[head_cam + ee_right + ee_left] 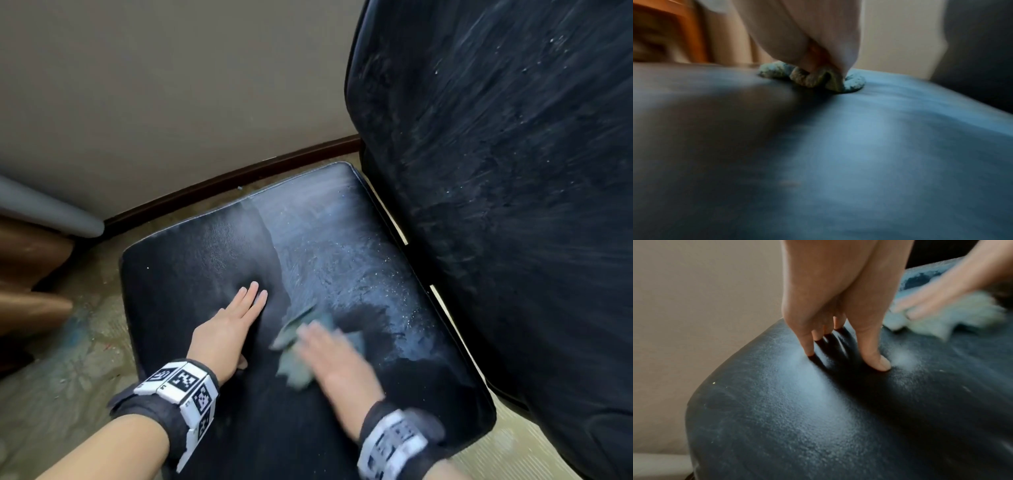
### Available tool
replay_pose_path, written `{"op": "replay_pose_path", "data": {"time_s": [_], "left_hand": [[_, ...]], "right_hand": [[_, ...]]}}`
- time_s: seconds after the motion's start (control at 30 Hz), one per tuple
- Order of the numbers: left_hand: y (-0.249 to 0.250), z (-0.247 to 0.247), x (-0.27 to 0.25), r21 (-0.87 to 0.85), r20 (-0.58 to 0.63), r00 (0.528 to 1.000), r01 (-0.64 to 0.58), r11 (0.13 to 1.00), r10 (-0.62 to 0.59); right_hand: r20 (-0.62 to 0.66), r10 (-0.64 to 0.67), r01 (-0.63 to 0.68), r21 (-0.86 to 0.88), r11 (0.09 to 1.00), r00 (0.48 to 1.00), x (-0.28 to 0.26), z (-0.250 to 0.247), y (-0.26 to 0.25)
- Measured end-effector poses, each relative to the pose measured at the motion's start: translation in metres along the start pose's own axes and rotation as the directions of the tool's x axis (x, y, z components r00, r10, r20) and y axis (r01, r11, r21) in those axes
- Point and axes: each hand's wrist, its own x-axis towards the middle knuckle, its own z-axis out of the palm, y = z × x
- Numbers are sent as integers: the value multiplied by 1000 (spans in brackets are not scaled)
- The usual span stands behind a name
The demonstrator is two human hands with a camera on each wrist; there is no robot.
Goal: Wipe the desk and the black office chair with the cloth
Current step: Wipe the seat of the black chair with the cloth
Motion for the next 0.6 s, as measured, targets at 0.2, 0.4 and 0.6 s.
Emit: {"op": "replay_pose_path", "data": {"time_s": [0.2, 0.4, 0.6], "left_hand": [[3, -2, -2, -23, -6, 1000, 17, 1000, -17], [3, -5, -2, -6, 17, 1000, 14, 1000, -14], [6, -6, -3, -14, 24, 999, 31, 999, -30]], "right_hand": [[204, 419, -422, -35, 906, 885, 20, -5, -6], [82, 95, -95, -6, 995, 992, -55, -11, 15], [207, 742, -766, 66, 640, 638, -44, -42, 63]]}}
